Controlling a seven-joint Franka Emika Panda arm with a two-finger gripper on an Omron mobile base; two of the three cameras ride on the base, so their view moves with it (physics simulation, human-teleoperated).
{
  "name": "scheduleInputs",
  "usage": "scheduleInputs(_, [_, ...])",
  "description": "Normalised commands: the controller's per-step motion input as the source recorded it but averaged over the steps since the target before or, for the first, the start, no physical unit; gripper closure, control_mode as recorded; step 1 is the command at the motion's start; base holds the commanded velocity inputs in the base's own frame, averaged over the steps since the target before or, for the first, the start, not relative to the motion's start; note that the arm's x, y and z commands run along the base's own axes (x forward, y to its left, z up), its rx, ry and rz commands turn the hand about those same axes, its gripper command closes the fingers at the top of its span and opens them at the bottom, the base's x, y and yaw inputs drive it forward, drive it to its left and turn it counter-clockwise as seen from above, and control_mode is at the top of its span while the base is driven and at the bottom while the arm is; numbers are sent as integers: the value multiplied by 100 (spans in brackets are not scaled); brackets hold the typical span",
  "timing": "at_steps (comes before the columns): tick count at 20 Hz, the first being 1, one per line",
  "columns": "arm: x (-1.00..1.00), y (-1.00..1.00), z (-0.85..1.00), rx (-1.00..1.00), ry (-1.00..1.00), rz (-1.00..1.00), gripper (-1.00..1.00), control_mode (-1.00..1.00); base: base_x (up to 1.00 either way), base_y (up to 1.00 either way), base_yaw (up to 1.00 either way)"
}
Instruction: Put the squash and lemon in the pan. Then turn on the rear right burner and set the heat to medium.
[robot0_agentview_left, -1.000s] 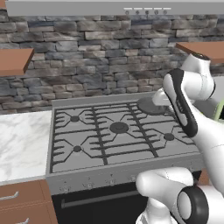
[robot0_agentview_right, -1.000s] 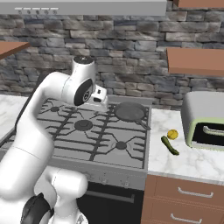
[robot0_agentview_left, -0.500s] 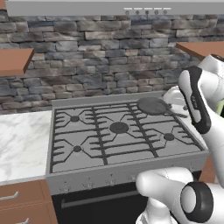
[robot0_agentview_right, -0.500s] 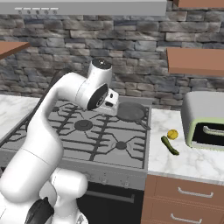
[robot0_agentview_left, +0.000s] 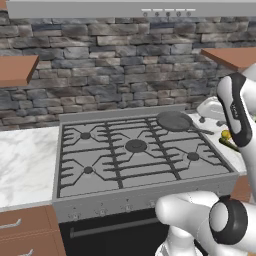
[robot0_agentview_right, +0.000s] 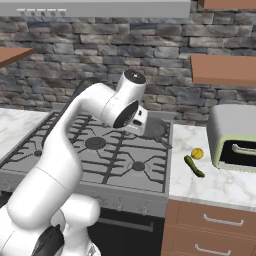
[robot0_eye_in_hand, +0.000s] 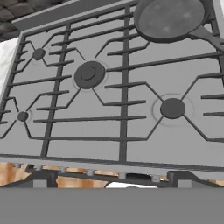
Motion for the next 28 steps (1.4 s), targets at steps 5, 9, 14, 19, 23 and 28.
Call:
scheduleInputs(5, [0, -18, 0, 2, 0, 0, -100, -100, 0, 0, 0])
scheduleInputs(9, [0, -21, 0, 2, 0, 0, -100, -100, 0, 0, 0])
scheduleInputs(14, [0, -21, 0, 1, -1, -1, -100, -100, 0, 0, 0])
scheduleInputs(19, [0, -17, 0, 0, 0, -1, -100, -100, 0, 0, 0])
scheduleInputs(23, [0, 0, 0, 0, 0, -4, -100, -100, 0, 0, 0])
scheduleInputs(28, [0, -3, 0, 0, 0, -4, -100, -100, 0, 0, 0])
